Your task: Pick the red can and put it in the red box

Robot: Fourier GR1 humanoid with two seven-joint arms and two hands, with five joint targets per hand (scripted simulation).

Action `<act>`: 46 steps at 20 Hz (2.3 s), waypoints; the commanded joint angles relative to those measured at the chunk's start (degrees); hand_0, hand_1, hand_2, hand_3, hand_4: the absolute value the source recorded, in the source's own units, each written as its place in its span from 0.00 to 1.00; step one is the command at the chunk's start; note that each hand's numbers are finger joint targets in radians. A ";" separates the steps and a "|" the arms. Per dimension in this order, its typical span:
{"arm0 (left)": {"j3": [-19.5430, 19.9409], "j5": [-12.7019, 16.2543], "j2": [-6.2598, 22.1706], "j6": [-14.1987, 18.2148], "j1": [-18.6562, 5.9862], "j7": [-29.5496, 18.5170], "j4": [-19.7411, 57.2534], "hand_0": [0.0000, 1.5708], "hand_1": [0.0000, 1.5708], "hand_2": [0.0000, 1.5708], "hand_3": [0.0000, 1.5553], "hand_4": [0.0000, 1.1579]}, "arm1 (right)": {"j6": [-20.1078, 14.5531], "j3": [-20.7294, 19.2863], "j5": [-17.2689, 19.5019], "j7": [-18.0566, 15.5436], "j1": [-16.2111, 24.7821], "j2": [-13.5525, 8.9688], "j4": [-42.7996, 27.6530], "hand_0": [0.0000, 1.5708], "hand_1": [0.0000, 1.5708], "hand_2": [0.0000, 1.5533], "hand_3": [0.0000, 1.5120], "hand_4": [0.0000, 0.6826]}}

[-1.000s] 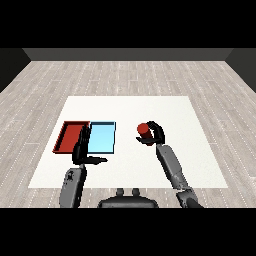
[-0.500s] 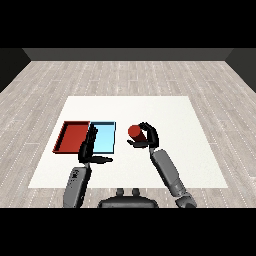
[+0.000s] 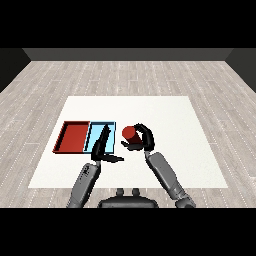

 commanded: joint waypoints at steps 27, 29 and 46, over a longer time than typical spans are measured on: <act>-12.60 16.06 -0.05 8.45 -14.69 -6.88 21.22 0.00 0.00 0.00 0.00 0.00 | -4.77 7.78 -9.33 -3.67 -5.81 0.09 4.33 0.95 0.95 0.93 0.91 0.91; -10.98 13.51 -0.05 6.82 -13.85 -7.03 21.07 0.00 0.00 0.00 0.00 0.00 | -9.77 13.81 -9.34 -6.16 -1.86 0.09 0.39 0.95 0.95 0.93 0.91 0.90; -13.97 17.62 -0.01 23.77 -15.58 -2.09 20.20 1.00 1.00 1.00 0.96 0.85 | -12.21 18.12 -16.98 -9.50 -9.31 0.07 8.71 0.94 0.94 0.94 0.90 0.93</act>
